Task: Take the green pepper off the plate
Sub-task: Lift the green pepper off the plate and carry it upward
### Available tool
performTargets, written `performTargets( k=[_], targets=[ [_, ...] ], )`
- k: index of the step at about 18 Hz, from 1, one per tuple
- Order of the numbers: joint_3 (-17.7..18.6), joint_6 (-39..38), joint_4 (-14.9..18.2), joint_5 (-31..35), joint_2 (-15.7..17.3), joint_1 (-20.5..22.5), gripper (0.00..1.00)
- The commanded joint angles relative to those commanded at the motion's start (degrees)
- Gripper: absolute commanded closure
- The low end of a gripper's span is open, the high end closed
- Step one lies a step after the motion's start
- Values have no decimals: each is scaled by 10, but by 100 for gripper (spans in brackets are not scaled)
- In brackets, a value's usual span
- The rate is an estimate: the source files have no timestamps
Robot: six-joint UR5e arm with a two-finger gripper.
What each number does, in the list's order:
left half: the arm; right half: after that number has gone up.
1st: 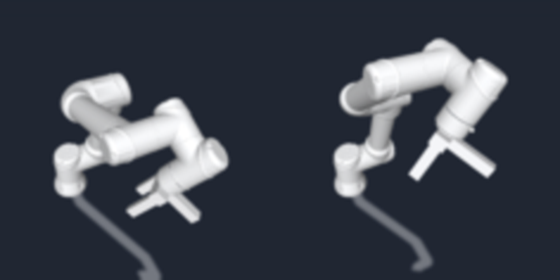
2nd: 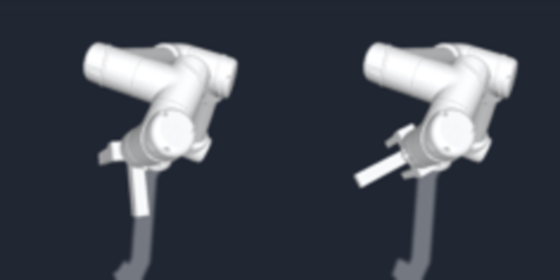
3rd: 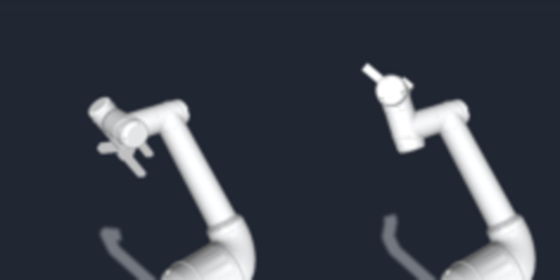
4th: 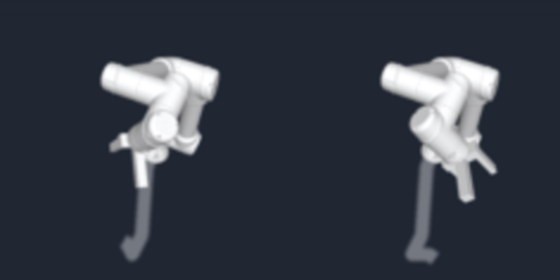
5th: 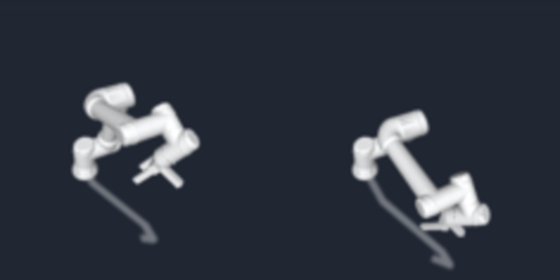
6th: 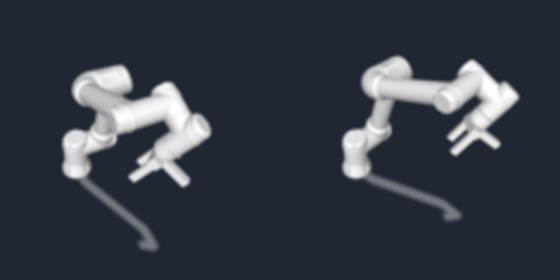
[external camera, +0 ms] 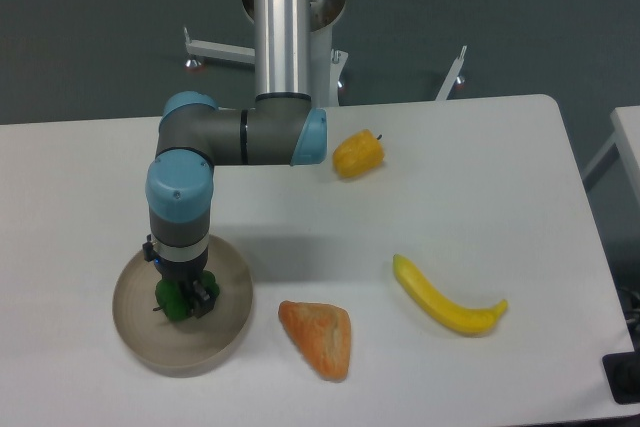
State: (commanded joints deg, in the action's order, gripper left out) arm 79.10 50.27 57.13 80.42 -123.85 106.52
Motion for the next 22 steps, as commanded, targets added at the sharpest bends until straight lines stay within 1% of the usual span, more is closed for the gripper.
performTargets(
  k=[2, 4, 6, 8, 11, 12, 15, 16, 18, 19, 22],
  targets=[
    [-1, -1, 36, 0, 32, 13, 78],
    [0, 1, 95, 0, 75, 46, 78],
    [0, 2, 118, 0, 98, 70, 78],
    [0, 9, 145, 1, 120, 111, 78],
    [-1, 11, 170, 3, 128, 148, 78],
    [-2, 14, 172, 1, 129, 160, 78],
    [-1, 62, 175, 3, 129, 195, 78],
    [0, 82, 184, 4, 133, 206, 78],
    [3, 135, 211, 9, 137, 230, 78],
    [8, 171, 219, 19, 137, 244, 78],
    [12, 292, 227, 60, 137, 277, 78]
  ],
)
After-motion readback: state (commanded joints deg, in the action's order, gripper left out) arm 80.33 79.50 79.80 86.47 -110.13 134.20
